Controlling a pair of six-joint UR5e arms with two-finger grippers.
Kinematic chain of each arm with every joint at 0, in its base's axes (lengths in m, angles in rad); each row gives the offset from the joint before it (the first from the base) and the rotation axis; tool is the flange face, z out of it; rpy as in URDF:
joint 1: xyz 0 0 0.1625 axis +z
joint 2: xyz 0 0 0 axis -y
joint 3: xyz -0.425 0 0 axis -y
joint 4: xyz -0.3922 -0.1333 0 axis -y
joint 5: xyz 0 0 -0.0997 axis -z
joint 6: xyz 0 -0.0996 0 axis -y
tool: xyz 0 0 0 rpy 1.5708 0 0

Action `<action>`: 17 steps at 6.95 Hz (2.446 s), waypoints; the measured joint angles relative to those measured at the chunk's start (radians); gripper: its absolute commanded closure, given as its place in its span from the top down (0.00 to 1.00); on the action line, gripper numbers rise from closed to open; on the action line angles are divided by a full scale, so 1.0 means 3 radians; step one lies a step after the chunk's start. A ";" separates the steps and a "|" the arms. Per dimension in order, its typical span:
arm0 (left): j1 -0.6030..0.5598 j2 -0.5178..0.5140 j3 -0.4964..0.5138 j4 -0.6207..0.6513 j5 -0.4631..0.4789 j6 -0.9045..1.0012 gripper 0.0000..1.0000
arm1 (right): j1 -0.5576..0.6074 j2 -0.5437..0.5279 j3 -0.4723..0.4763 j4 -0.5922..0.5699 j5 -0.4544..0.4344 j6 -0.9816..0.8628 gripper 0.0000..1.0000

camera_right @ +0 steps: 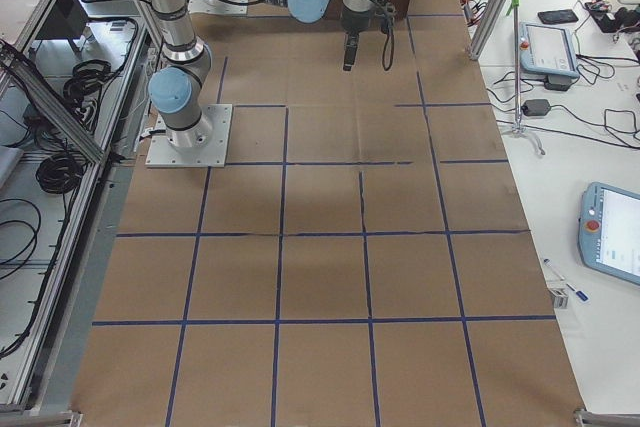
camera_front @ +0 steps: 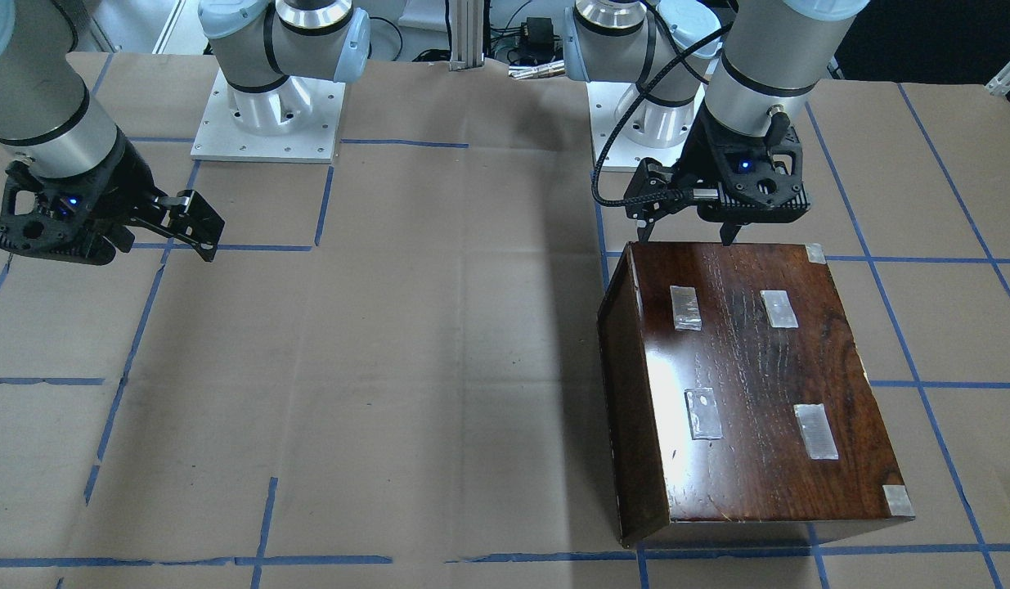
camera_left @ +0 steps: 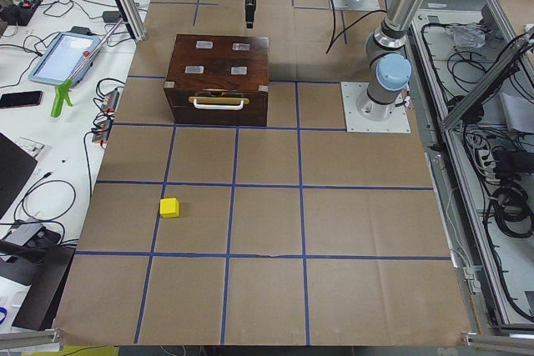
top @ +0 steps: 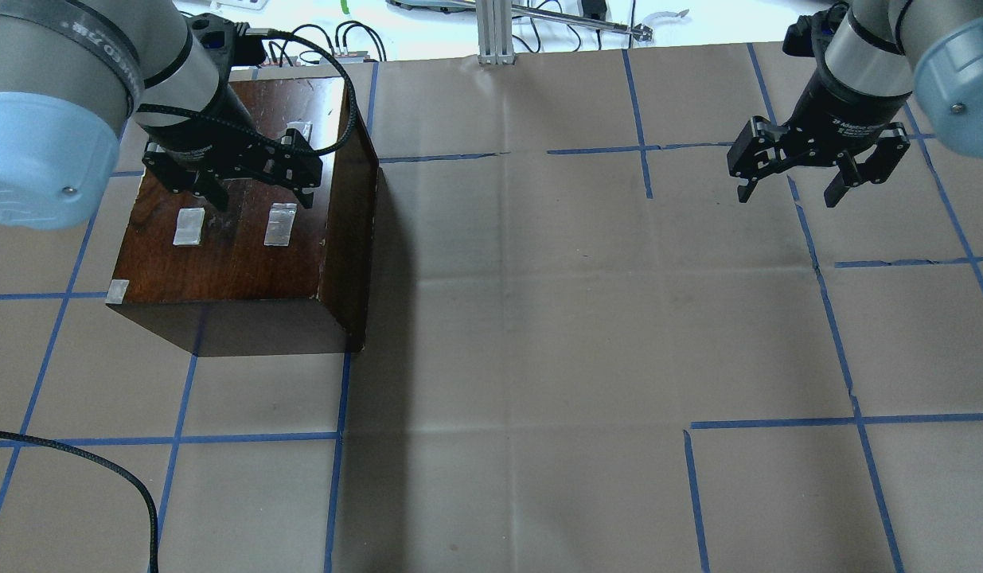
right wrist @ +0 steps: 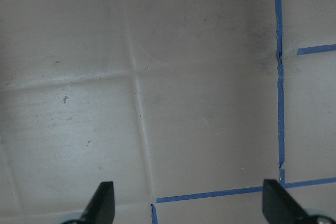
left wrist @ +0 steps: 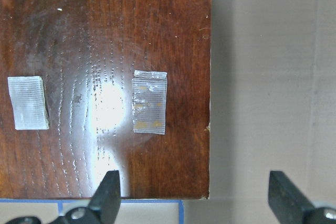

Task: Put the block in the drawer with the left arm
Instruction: 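Move the left gripper off the cabinet top toward the drawer handle, then lower the left gripper and grasp the white drawer handle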

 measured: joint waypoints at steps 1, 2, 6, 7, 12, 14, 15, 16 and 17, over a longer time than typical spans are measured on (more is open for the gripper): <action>0.0093 -0.0004 0.0025 0.0005 -0.0006 0.0006 1.00 | 0.0000 0.0000 0.0000 0.0000 0.0000 0.0001 1.00; 0.0222 -0.0012 0.0051 0.0004 -0.0018 0.0021 1.00 | 0.0000 0.0000 0.0000 0.0000 0.0000 0.0000 1.00; 0.1032 -0.0123 0.0105 0.0031 -0.0242 0.0676 1.00 | 0.0000 0.0002 0.0000 0.0000 0.0000 0.0002 1.00; 0.1270 -0.0147 0.0109 0.0032 -0.0365 0.0925 1.00 | 0.0000 0.0002 0.0001 0.0000 0.0000 0.0002 1.00; 0.2060 -0.0600 0.0291 0.0004 -0.0881 0.1968 1.00 | 0.0000 0.0002 0.0001 0.0000 0.0000 0.0002 1.00; 0.2210 -0.0740 0.0297 -0.0027 -0.0987 0.2206 1.00 | 0.0000 0.0001 0.0000 0.0000 0.0000 0.0004 1.00; 0.2233 -0.0770 0.0255 -0.0041 -0.1067 0.2250 1.00 | 0.0000 0.0002 0.0000 0.0000 0.0000 0.0004 1.00; 0.2240 -0.0789 0.0217 -0.0048 -0.1124 0.2266 0.99 | 0.0000 0.0001 0.0000 0.0000 0.0000 0.0003 1.00; 0.2231 -0.0824 0.0193 -0.0050 -0.1149 0.2277 0.99 | 0.0000 0.0001 0.0001 0.0000 0.0000 0.0002 1.00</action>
